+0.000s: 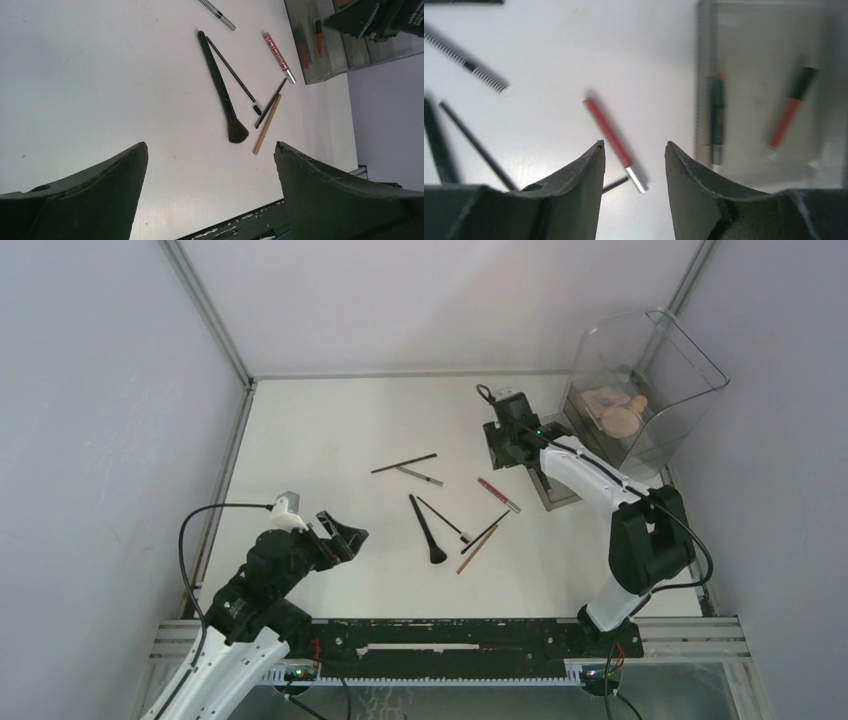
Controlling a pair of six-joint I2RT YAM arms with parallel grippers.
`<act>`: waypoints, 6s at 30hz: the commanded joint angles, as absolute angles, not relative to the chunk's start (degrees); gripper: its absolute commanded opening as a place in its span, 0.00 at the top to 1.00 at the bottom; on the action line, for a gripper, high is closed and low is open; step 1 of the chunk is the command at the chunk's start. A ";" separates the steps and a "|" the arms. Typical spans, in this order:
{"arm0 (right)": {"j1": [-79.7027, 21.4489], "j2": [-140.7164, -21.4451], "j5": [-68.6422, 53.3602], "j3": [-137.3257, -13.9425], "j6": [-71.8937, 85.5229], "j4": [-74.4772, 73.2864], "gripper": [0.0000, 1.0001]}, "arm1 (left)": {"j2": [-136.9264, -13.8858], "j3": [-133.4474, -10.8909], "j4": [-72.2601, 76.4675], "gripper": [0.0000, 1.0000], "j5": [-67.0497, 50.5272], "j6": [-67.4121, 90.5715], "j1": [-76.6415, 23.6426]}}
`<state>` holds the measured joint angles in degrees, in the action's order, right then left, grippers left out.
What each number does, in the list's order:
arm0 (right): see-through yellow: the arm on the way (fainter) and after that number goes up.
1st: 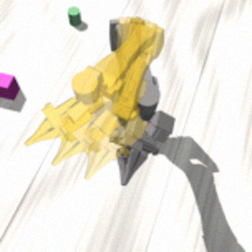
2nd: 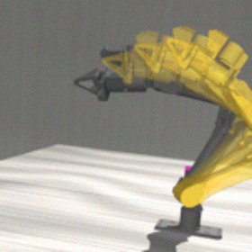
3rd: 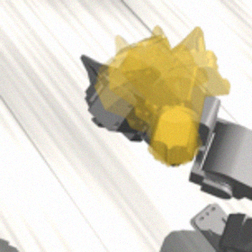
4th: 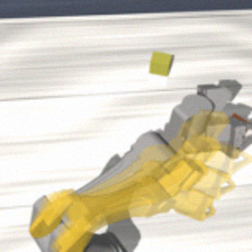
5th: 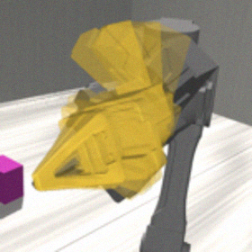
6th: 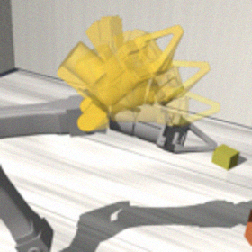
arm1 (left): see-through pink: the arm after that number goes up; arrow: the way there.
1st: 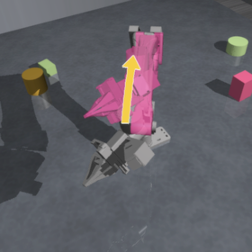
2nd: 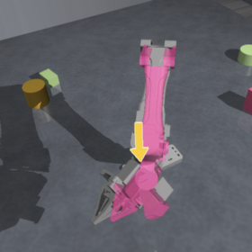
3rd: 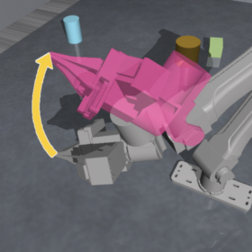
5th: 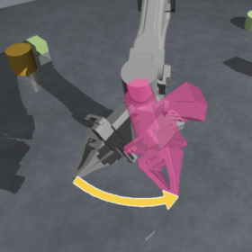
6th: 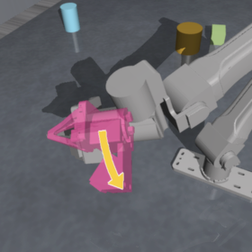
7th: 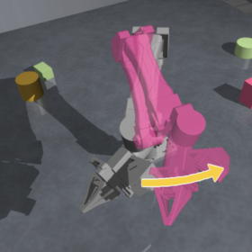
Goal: Organize the makeup
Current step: Place the makeup in the drawer, then pick up the makeup from the center of the board, then place the makeup in the drawer, then pick up the makeup brush from the center of the board, then place the makeup brush in the drawer, then pick up the makeup brush from the center of the board, then place the makeup brush in the drawer.
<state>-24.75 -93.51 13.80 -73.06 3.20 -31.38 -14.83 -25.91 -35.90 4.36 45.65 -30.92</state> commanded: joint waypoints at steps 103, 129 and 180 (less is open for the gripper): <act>-29.02 -89.14 17.17 -72.72 5.12 -33.96 1.00 | -12.75 -26.88 -36.98 0.00 5.88 46.36 -31.17; -42.19 -94.01 14.74 -71.33 16.89 -30.33 0.54 | -13.66 -26.82 -35.75 0.00 5.60 46.58 -31.17; -16.90 -91.00 32.99 -73.10 2.77 -29.58 0.72 | -13.09 -27.90 -37.32 0.00 6.42 45.69 -31.17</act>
